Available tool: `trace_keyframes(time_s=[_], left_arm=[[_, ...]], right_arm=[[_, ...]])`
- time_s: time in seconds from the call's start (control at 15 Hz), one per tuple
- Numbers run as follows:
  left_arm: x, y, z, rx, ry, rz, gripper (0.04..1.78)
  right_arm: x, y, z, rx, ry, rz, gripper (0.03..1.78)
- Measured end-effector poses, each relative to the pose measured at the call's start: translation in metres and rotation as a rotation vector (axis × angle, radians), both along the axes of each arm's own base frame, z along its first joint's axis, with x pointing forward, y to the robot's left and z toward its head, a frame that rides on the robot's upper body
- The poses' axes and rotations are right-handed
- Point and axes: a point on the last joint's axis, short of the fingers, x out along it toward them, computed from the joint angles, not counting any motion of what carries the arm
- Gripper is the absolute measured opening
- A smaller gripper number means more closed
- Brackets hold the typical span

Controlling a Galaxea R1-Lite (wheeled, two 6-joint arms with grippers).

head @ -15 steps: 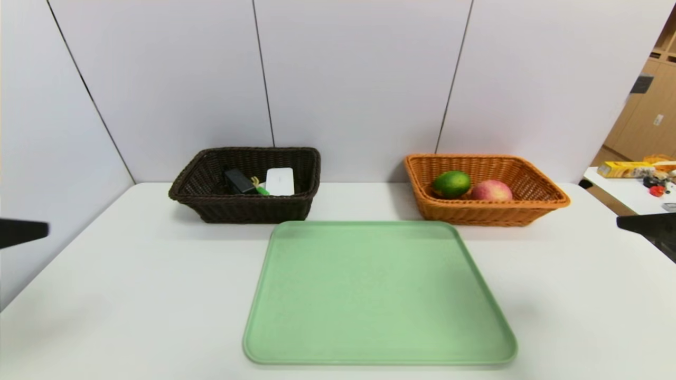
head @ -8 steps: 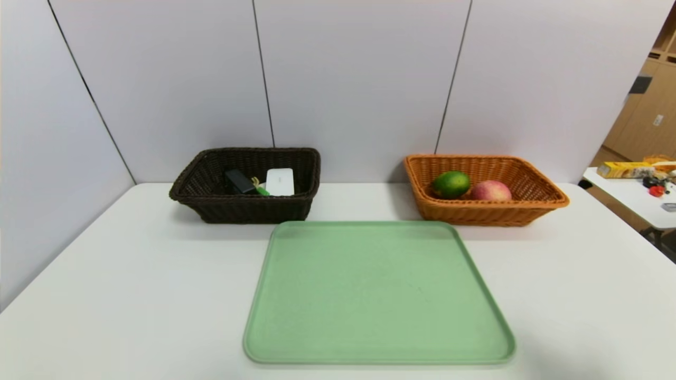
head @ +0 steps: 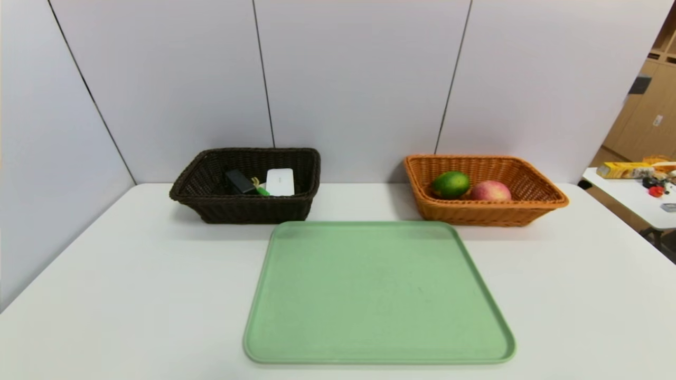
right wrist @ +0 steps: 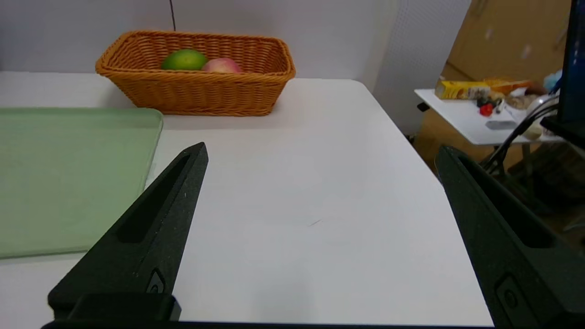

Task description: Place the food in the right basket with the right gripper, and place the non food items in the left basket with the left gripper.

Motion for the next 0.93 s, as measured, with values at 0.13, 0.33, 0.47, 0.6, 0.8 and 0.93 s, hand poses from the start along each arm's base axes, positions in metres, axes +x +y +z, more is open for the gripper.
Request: trace_keyframes(time_s=[0.13,0.33,0.47,0.6,0.8,0.93], left_arm=[[0.002,0.0,-0.005,-0.025,0.004,0.022,1.69],[0.0,-0.002,-0.009,-0.062,-0.025,0.114,1.69],[-0.005,-0.003,-0.018,-0.042,-0.04,0.128,1.69],[-0.009,-0.004,-0.031,-0.002,-0.053,0.086,1.69],[-0.009,-0.007,-0.051,0.118,-0.143,-0.055,1.69],[0.0,-0.009,-0.063,0.164,-0.206,-0.132,1.69]], right_arm=[[-0.006,0.001,-0.013,-0.074,-0.045,0.032,1.71],[-0.008,0.002,-0.023,-0.117,-0.063,0.051,1.71],[-0.007,0.002,-0.026,-0.122,-0.067,0.053,1.71],[-0.004,0.001,-0.032,-0.141,-0.052,0.047,1.71],[0.004,0.001,-0.04,-0.146,-0.116,0.044,1.71],[0.011,0.002,-0.051,-0.149,-0.161,0.056,1.71]])
